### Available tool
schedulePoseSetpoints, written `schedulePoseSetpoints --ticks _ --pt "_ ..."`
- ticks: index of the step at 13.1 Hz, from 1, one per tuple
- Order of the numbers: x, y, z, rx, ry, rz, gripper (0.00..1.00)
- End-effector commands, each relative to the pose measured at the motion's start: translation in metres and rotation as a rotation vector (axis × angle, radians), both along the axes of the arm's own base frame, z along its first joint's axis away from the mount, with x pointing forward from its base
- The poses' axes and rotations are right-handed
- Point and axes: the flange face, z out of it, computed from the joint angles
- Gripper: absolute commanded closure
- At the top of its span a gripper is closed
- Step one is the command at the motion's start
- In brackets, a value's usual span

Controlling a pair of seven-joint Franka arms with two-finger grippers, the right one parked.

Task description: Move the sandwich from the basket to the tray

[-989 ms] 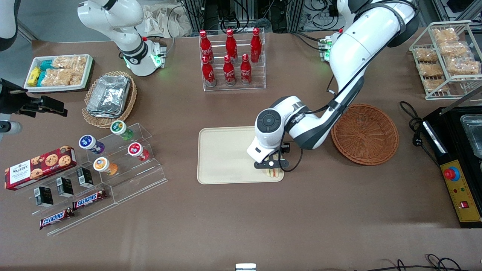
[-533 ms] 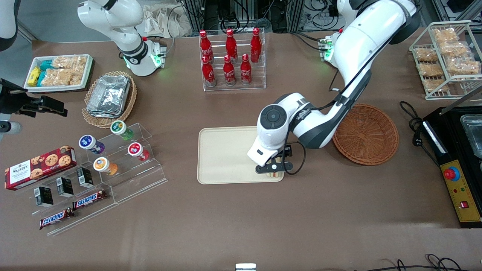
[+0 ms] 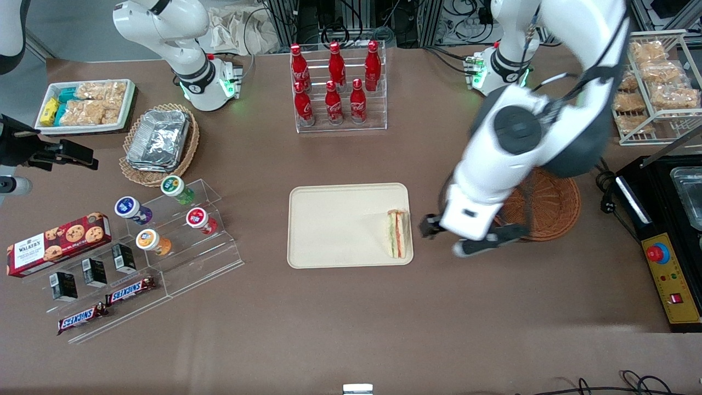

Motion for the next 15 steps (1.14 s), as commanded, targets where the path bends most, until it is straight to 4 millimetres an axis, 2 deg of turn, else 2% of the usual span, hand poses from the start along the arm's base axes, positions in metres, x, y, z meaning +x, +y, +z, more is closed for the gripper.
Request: schedulePoseSetpoints --ticks 1,3,5,6,8,10,12,13,14,15 --pt "-0.016 0.04 0.037 0.024 0.023 0.05 0.0" --pt "-0.021 0.105 0.066 0.055 0.049 0.016 0.0" --pt "-0.045 0.189 0.086 -0.032 0.124 -0.052 0.0" --pt "-0.061 0.224 0.091 -0.071 0.118 -0.118 0.0" --pt "-0.09 0.267 0.097 -0.072 0.09 -0.229 0.0" --pt "-0.088 0.276 0.096 0.027 0.088 -0.237 0.0" --pt "-0.082 0.257 0.097 0.06 0.084 -0.287 0.0" --pt "-0.078 0.255 0.098 0.061 0.083 -0.287 0.0" --pt "-0.07 0.245 0.093 0.072 0.09 -0.302 0.0" --pt "-0.063 0.268 0.087 0.073 0.106 -0.261 0.0"
